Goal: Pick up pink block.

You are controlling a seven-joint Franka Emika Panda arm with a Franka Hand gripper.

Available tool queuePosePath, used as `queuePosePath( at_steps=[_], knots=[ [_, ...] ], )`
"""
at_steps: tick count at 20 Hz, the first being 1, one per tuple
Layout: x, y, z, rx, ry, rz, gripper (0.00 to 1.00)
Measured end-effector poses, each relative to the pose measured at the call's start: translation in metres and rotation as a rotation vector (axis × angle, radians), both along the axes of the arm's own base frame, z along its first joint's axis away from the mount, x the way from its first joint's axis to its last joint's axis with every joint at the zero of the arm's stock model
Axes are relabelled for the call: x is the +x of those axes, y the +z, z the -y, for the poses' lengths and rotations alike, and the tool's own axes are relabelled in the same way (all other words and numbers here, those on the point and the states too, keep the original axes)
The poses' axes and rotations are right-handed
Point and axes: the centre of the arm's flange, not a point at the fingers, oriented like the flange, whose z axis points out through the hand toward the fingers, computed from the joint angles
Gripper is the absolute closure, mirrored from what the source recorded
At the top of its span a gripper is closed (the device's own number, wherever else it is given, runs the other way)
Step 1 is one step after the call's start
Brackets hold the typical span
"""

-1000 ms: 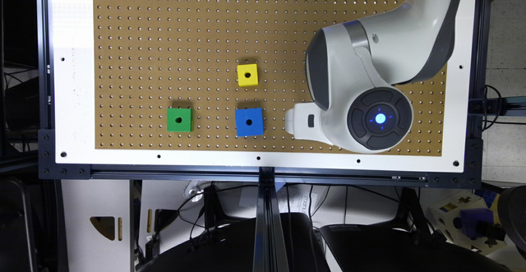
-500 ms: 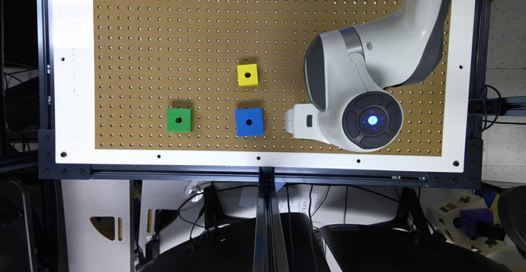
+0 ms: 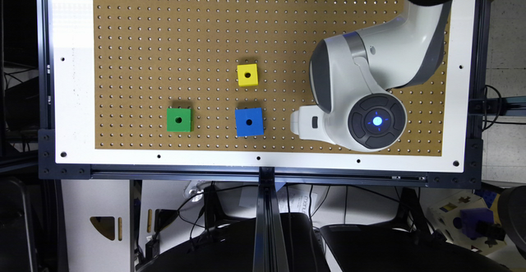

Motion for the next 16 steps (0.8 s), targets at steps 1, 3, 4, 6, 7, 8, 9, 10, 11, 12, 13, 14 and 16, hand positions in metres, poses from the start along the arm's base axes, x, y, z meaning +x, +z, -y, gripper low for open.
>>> queuePosePath(
  at_steps=[1,3,4,6,7,8,9,10,11,12,13,14,16],
  knots=[
    [0.0014,-0.0008,-0.0003,0.001,0.000,0.001,0.00],
    [0.0022,-0.0012,-0.0004,0.001,0.000,0.001,0.00],
    [0.0021,-0.0013,-0.0004,0.001,0.000,0.001,0.00],
    [0.0022,-0.0014,-0.0004,0.001,0.000,0.001,0.00],
    [0.0022,-0.0014,-0.0004,0.001,0.000,0.001,0.00],
    [0.0022,-0.0011,-0.0002,0.001,-0.001,0.001,1.00],
    [0.0022,-0.0011,-0.0002,0.001,-0.001,0.001,1.00],
    [0.0022,-0.0011,-0.0002,0.001,-0.001,0.001,1.00],
    [0.0022,-0.0011,-0.0002,0.001,-0.001,0.001,1.00],
    [0.0022,-0.0011,-0.0002,0.001,-0.001,0.001,1.00],
    [0.0022,-0.0011,-0.0001,0.001,-0.001,0.001,1.00],
    [0.0022,-0.0011,-0.0001,0.001,-0.001,0.001,1.00],
    [0.0020,-0.0013,0.0010,-0.001,-0.002,-0.003,1.00]
  ],
)
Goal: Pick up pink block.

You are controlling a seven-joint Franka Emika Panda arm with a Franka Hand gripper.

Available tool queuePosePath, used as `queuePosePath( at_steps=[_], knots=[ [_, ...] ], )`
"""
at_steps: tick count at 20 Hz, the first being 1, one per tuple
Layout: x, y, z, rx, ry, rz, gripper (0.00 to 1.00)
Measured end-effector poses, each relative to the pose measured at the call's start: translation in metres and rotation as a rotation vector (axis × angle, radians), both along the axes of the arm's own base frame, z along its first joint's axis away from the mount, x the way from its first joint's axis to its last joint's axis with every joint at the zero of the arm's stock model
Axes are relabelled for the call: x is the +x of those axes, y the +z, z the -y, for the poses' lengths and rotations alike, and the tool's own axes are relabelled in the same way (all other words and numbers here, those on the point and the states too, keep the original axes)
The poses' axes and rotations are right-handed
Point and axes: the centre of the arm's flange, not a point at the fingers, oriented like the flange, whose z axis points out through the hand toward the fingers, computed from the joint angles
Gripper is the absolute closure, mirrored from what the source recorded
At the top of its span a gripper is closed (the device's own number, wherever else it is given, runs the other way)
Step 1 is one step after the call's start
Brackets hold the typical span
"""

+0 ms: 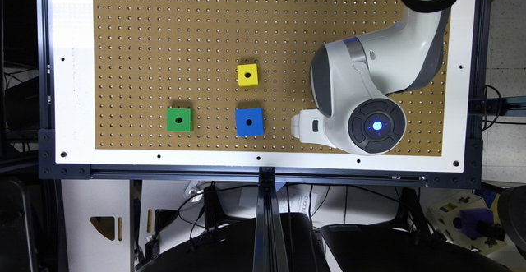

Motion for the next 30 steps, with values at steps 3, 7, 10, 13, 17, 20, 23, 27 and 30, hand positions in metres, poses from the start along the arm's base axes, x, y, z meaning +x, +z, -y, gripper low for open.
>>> queuePosePath(
  at_steps=[3,7,10,13,17,20,23,27,30],
  knots=[
    [0.000,0.002,0.002,-0.003,-0.002,-0.004,1.00],
    [0.002,0.029,0.003,-0.008,-0.001,-0.007,1.00],
    [0.002,0.047,0.003,-0.012,0.000,-0.009,1.00],
    [0.002,0.055,0.003,-0.012,0.001,-0.009,1.00],
    [0.002,0.057,0.003,-0.012,0.001,-0.007,1.00],
    [0.002,0.057,0.003,-0.012,0.001,-0.007,1.00],
    [0.002,0.057,0.003,-0.012,0.001,-0.007,1.00],
    [0.002,0.057,0.003,-0.012,0.001,-0.007,1.00],
    [0.002,0.057,0.003,-0.012,0.001,-0.007,1.00]
  ],
)
